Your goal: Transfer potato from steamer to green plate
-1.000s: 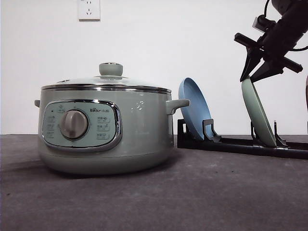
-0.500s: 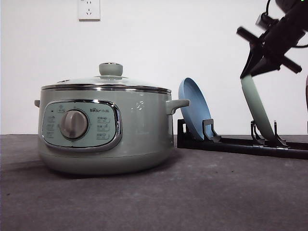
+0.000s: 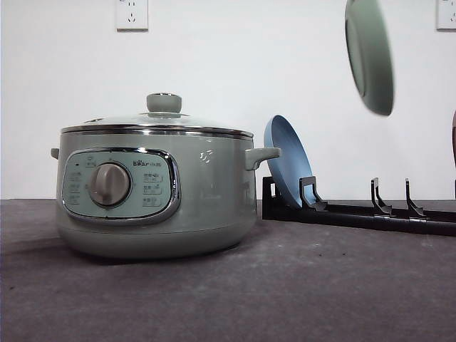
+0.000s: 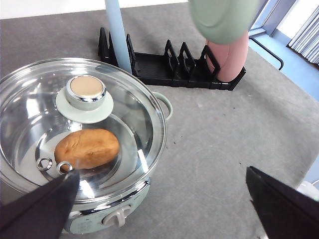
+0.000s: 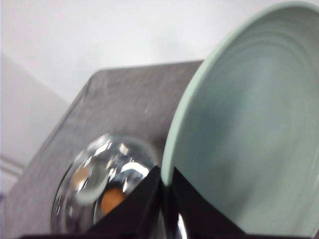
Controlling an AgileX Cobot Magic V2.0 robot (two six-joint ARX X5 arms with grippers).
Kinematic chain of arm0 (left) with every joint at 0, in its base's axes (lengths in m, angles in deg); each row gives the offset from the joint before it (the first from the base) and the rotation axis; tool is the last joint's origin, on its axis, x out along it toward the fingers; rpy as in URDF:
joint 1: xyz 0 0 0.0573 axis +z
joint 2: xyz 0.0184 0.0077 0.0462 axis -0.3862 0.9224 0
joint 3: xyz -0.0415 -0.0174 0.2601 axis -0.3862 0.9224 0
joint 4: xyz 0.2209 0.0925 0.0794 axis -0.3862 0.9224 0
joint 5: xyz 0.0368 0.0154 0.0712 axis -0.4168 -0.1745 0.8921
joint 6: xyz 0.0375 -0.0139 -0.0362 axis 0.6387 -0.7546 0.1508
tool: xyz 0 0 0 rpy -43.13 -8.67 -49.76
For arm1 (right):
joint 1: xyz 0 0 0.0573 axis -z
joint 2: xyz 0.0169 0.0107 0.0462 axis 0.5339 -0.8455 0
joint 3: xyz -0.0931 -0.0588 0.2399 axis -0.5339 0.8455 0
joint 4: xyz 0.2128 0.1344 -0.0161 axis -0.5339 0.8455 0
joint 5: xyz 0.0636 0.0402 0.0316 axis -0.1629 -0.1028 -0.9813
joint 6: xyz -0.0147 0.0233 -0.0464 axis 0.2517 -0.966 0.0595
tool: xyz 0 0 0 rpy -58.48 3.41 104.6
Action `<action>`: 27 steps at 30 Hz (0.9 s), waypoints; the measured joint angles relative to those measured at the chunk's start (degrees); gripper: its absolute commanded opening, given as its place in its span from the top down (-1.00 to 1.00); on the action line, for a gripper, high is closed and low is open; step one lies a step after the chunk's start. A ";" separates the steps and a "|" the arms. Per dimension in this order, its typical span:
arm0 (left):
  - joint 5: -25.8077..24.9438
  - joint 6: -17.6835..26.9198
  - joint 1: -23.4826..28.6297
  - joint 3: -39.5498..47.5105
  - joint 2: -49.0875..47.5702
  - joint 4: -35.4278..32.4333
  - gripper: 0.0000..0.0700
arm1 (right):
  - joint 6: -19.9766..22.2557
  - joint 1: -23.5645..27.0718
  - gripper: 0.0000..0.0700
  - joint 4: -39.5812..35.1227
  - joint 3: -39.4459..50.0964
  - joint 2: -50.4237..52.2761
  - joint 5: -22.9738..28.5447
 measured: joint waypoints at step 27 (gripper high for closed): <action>-0.02 0.00 0.00 0.00 0.00 0.02 -1.00 | 7.23 -47.29 1.00 35.72 4.69 13.12 48.60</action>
